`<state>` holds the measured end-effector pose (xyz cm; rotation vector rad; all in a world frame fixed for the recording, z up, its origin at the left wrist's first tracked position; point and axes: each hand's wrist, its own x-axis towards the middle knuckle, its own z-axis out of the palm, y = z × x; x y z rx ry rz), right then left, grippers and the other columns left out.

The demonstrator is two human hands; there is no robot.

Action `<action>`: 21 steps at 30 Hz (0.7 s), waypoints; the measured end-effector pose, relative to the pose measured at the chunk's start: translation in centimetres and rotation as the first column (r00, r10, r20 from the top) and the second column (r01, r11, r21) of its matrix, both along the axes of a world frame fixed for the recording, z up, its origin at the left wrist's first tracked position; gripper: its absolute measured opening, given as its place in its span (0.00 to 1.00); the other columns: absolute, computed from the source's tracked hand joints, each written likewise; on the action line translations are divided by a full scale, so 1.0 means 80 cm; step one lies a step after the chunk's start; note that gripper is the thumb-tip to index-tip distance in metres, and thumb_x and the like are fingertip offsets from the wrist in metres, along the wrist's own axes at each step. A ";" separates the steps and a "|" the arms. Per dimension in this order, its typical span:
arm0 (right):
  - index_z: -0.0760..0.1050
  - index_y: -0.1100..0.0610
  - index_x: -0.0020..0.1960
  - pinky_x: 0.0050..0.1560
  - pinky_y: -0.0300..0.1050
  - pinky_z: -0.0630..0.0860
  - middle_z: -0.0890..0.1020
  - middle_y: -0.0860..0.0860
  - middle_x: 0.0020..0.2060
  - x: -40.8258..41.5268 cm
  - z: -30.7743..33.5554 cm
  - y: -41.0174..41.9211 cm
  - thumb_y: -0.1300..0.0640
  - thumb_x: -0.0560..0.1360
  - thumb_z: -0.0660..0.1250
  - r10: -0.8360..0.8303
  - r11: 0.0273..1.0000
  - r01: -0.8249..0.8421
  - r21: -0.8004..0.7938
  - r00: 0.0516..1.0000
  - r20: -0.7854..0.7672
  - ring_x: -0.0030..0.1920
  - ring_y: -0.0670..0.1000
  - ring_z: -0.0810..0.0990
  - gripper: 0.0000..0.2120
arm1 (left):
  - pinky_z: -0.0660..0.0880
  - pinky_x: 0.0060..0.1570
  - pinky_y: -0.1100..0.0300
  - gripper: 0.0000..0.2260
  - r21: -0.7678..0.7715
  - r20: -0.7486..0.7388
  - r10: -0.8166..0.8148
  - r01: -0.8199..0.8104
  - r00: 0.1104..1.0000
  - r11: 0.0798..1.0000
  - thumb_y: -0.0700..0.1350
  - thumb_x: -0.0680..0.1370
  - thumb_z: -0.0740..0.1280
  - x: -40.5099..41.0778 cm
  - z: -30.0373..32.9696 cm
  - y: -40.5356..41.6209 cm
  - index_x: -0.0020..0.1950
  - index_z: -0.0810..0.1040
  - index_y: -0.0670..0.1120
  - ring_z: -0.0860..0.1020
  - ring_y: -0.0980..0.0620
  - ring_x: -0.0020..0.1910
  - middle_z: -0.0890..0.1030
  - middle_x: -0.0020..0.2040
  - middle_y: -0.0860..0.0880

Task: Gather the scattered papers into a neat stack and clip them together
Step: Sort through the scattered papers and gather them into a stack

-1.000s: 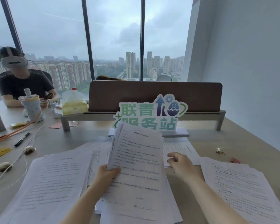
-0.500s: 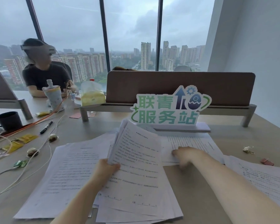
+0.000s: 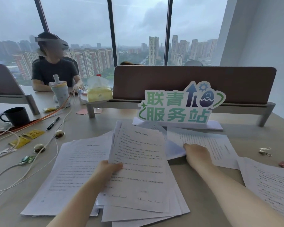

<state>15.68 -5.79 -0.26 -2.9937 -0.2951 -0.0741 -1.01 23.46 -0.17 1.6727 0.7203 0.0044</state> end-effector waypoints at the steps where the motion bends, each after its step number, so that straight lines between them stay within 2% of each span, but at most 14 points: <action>1: 0.74 0.55 0.52 0.44 0.47 0.72 0.79 0.53 0.46 0.001 0.000 -0.002 0.60 0.79 0.56 -0.044 0.998 0.043 0.034 0.998 0.037 0.43 0.53 0.74 0.08 | 0.83 0.39 0.51 0.10 -0.016 -0.007 0.002 -0.002 1.000 1.000 0.43 0.74 0.73 0.000 0.000 0.001 0.52 0.81 0.40 0.86 0.42 0.39 0.87 0.40 0.42; 3: 0.72 0.53 0.50 0.42 0.48 0.69 0.75 0.52 0.42 0.001 0.004 -0.002 0.60 0.78 0.58 -0.181 0.963 0.160 0.215 0.980 0.081 0.41 0.53 0.71 0.06 | 0.83 0.42 0.49 0.10 -0.042 -0.014 0.004 -0.005 1.000 0.999 0.42 0.74 0.73 0.000 0.001 0.005 0.53 0.81 0.40 0.85 0.40 0.40 0.86 0.41 0.41; 4: 0.70 0.53 0.47 0.42 0.47 0.68 0.74 0.52 0.41 0.000 0.007 -0.001 0.59 0.78 0.60 -0.277 0.914 0.237 0.331 0.958 0.079 0.41 0.52 0.71 0.03 | 0.83 0.42 0.49 0.10 -0.051 -0.014 0.003 -0.004 1.000 0.999 0.42 0.74 0.73 -0.001 0.001 0.006 0.53 0.81 0.39 0.85 0.40 0.40 0.86 0.41 0.40; 5: 0.68 0.54 0.44 0.42 0.47 0.67 0.73 0.53 0.41 -0.002 0.012 -0.002 0.58 0.78 0.62 -0.364 0.859 0.299 0.416 0.928 0.084 0.41 0.52 0.70 0.04 | 0.83 0.42 0.48 0.10 -0.060 -0.015 0.002 -0.003 1.000 0.998 0.42 0.74 0.73 -0.001 0.001 0.006 0.53 0.81 0.39 0.85 0.40 0.40 0.86 0.41 0.40; 7: 0.68 0.55 0.47 0.41 0.46 0.67 0.73 0.55 0.45 0.003 0.011 -0.011 0.56 0.78 0.64 -0.454 0.797 0.340 0.499 0.882 0.124 0.42 0.52 0.71 0.05 | 0.83 0.44 0.46 0.11 -0.085 -0.023 0.002 -0.004 1.000 0.996 0.42 0.74 0.73 -0.002 0.002 0.008 0.53 0.81 0.40 0.85 0.39 0.41 0.86 0.41 0.40; 8: 0.71 0.55 0.50 0.42 0.47 0.66 0.75 0.56 0.46 0.002 0.014 -0.017 0.57 0.78 0.63 -0.421 0.802 0.315 0.507 0.901 0.106 0.43 0.54 0.72 0.03 | 0.82 0.45 0.44 0.11 -0.098 -0.027 0.003 -0.005 1.000 0.995 0.42 0.74 0.74 -0.002 0.002 0.009 0.53 0.80 0.40 0.85 0.38 0.42 0.86 0.42 0.40; 10: 0.75 0.55 0.56 0.44 0.46 0.64 0.78 0.55 0.51 0.009 0.017 -0.028 0.56 0.79 0.60 -0.418 0.799 0.319 0.510 0.904 0.087 0.45 0.56 0.71 0.09 | 0.81 0.48 0.41 0.12 -0.125 -0.028 0.003 -0.006 1.000 0.992 0.42 0.73 0.74 -0.003 0.003 0.012 0.54 0.80 0.40 0.85 0.37 0.43 0.86 0.43 0.39; 15: 0.78 0.54 0.60 0.47 0.48 0.70 0.79 0.58 0.56 0.002 0.044 -0.050 0.60 0.78 0.59 -0.433 0.824 0.305 0.477 0.883 0.183 0.52 0.61 0.75 0.14 | 0.81 0.48 0.39 0.13 -0.214 -0.014 0.028 -0.031 1.000 0.976 0.41 0.74 0.72 -0.005 0.006 0.017 0.57 0.78 0.38 0.84 0.34 0.47 0.85 0.46 0.35; 18: 0.77 0.56 0.60 0.47 0.47 0.66 0.79 0.59 0.56 0.001 0.065 -0.061 0.58 0.81 0.58 -0.475 0.783 0.322 0.532 0.862 0.177 0.50 0.59 0.73 0.13 | 0.80 0.49 0.38 0.14 -0.235 -0.016 0.057 -0.059 0.998 0.970 0.40 0.74 0.72 -0.005 0.008 0.018 0.58 0.77 0.38 0.83 0.33 0.48 0.85 0.47 0.34; 21: 0.77 0.58 0.63 0.49 0.49 0.68 0.79 0.61 0.57 0.001 0.083 -0.075 0.59 0.81 0.57 -0.490 0.791 0.339 0.510 0.850 0.195 0.56 0.64 0.76 0.15 | 0.80 0.49 0.37 0.14 -0.241 -0.015 0.059 -0.061 0.998 0.969 0.39 0.74 0.72 -0.006 0.008 0.018 0.58 0.77 0.38 0.83 0.33 0.48 0.85 0.47 0.34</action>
